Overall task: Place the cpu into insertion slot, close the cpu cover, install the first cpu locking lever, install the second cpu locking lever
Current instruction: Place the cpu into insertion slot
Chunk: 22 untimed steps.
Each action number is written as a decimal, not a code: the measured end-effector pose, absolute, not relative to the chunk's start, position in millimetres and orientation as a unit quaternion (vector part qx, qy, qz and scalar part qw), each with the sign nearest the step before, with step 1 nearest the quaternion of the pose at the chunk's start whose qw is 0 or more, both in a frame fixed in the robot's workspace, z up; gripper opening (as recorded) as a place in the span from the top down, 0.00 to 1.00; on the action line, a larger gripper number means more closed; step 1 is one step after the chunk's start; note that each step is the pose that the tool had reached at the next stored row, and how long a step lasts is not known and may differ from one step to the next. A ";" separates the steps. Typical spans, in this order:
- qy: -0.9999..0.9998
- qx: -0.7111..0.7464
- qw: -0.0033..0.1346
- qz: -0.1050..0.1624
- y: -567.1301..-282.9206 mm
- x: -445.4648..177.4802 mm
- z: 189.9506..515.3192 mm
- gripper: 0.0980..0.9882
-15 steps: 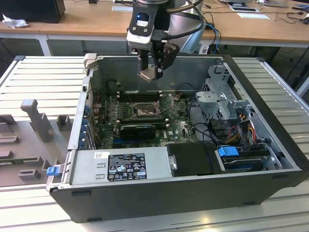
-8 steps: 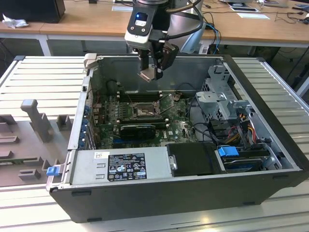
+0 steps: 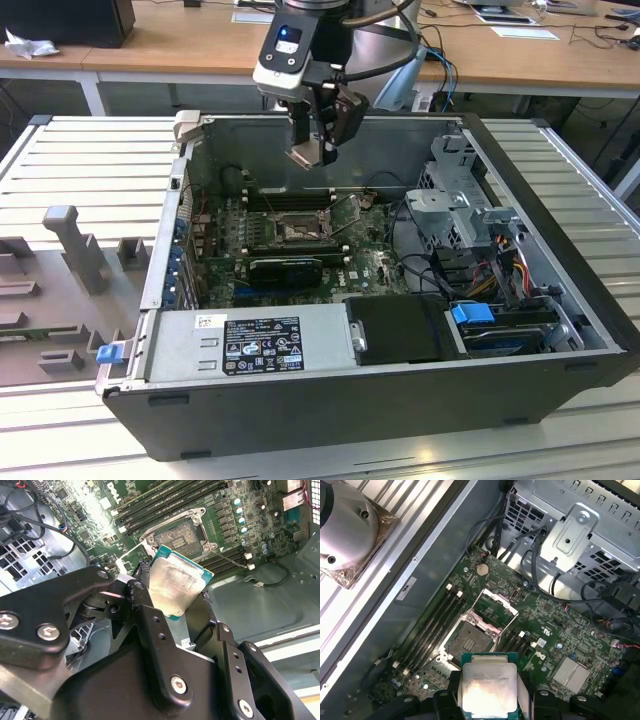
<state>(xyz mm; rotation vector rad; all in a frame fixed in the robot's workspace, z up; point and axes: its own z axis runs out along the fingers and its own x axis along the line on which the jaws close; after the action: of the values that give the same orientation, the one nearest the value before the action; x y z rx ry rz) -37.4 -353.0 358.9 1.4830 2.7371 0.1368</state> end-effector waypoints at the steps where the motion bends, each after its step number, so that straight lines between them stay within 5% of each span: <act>1: 0.877 0.478 0.013 0.044 -353.0 -37.4 358.9 0.52; 22: 0.744 0.667 0.021 0.038 -353.0 -37.5 351.2 0.52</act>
<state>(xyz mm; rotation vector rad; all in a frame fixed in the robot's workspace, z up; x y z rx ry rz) -37.5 -353.0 351.2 2.0675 2.3076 0.1183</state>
